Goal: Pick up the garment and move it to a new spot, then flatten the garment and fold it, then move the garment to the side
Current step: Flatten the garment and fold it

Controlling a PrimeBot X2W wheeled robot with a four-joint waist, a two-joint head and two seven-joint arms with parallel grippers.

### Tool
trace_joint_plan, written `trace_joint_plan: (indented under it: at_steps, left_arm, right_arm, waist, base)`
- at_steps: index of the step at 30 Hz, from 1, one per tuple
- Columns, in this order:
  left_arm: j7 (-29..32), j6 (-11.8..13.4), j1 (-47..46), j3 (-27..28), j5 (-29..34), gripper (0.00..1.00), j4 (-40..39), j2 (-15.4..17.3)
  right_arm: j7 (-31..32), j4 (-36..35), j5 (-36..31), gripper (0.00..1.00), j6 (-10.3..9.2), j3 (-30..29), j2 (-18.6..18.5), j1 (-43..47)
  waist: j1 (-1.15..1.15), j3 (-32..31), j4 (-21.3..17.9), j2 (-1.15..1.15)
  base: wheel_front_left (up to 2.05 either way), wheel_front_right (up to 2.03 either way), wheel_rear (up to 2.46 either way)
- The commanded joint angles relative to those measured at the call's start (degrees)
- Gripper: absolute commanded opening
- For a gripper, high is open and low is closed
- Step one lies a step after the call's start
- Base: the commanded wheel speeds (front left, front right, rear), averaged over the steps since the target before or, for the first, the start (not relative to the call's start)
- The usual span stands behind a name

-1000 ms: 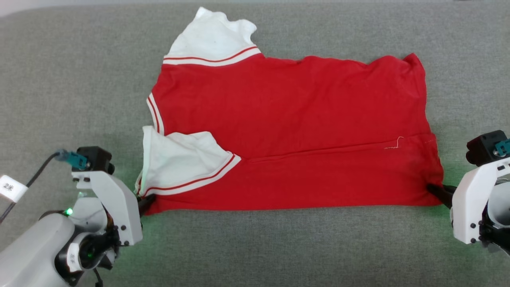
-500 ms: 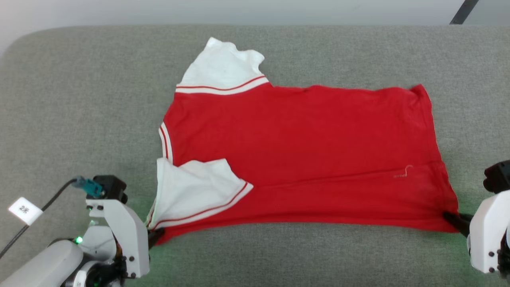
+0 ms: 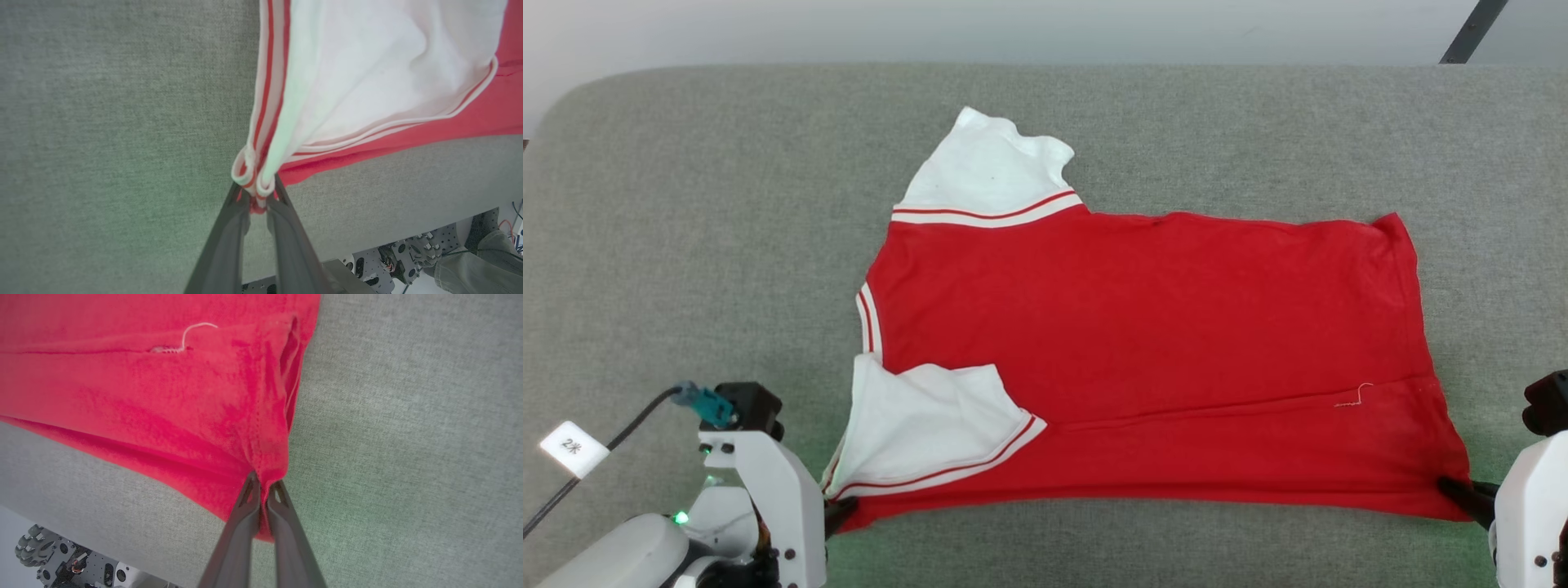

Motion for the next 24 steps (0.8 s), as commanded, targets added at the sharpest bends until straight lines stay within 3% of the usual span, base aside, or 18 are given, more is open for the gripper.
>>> trace_joint_plan:
  at_steps: [1,6,8,11,12,16,17,19,21,24]
  left_arm:
    - [0.3,0.4,0.7,0.0,-0.2,0.0,0.0,0.5]
    - [0.0,0.6,0.6,-0.2,0.5,0.0,-0.1,0.7]
    - [-0.5,0.5,0.3,-0.2,1.0,0.22,0.1,0.6]
    - [-0.8,0.2,-0.1,-0.4,1.6,0.47,0.5,0.3]
    - [-0.9,0.1,-0.2,-0.4,1.8,0.54,0.6,0.2]
    - [-1.0,-0.2,-0.9,-0.6,2.5,0.98,0.7,0.3]
    - [-0.9,-0.3,-1.1,-0.6,2.6,1.0,0.7,0.5]
    - [-1.0,-0.4,-1.4,-0.3,2.7,1.0,0.3,0.8]
    - [-0.9,-0.2,-1.6,-0.2,3.2,1.0,0.0,1.3]
    - [-1.1,0.0,-2.7,0.6,3.5,1.0,-0.9,2.2]
  right_arm:
    - [0.4,-0.4,-0.7,0.0,-0.08,-0.8,0.1,1.2]
    - [0.7,-1.3,-1.8,0.0,-0.08,-1.8,1.2,1.4]
    - [0.5,-1.5,-2.2,0.0,-0.08,-1.5,1.4,1.3]
    - [-0.2,-1.6,-2.8,0.0,-0.08,-0.6,1.6,0.8]
    - [-0.5,-1.6,-3.2,0.19,-0.08,-0.2,1.4,0.6]
    - [-1.8,-1.2,-3.8,0.47,-0.08,0.7,1.8,-0.2]
    - [-1.9,-1.1,-3.9,0.52,-0.08,0.9,1.9,-0.3]
    - [-2.5,-1.3,-4.2,0.91,-0.08,1.1,1.9,-0.4]
    - [-3.1,-1.6,-4.3,1.0,-0.08,1.2,1.9,-0.5]
    - [-4.2,-2.7,-4.7,1.0,-0.08,1.4,1.9,-1.0]
  waist:
    - [0.0,0.0,0.0,-0.01]
    - [0.0,-0.1,0.0,-0.01]
    - [0.0,-0.2,-0.1,-0.01]
    - [0.0,-0.5,-0.2,-0.01]
    - [0.0,-0.5,-0.2,-0.01]
    - [0.0,-1.0,-0.3,-0.01]
    - [0.0,-1.1,-0.4,-0.01]
    - [0.0,-1.3,-0.5,-0.01]
    - [0.0,-1.5,-0.7,-0.01]
    - [0.0,-1.6,-1.1,-0.01]
  base:
    - [0.0,0.0,0.0]
    - [0.0,0.0,0.0]
    - [0.0,0.0,0.0]
    - [0.0,0.0,0.0]
    - [0.0,0.0,0.0]
    - [0.0,0.0,0.0]
    - [0.0,0.0,0.0]
    - [0.0,0.0,0.0]
    - [0.0,0.0,0.0]
    - [0.0,0.0,0.0]
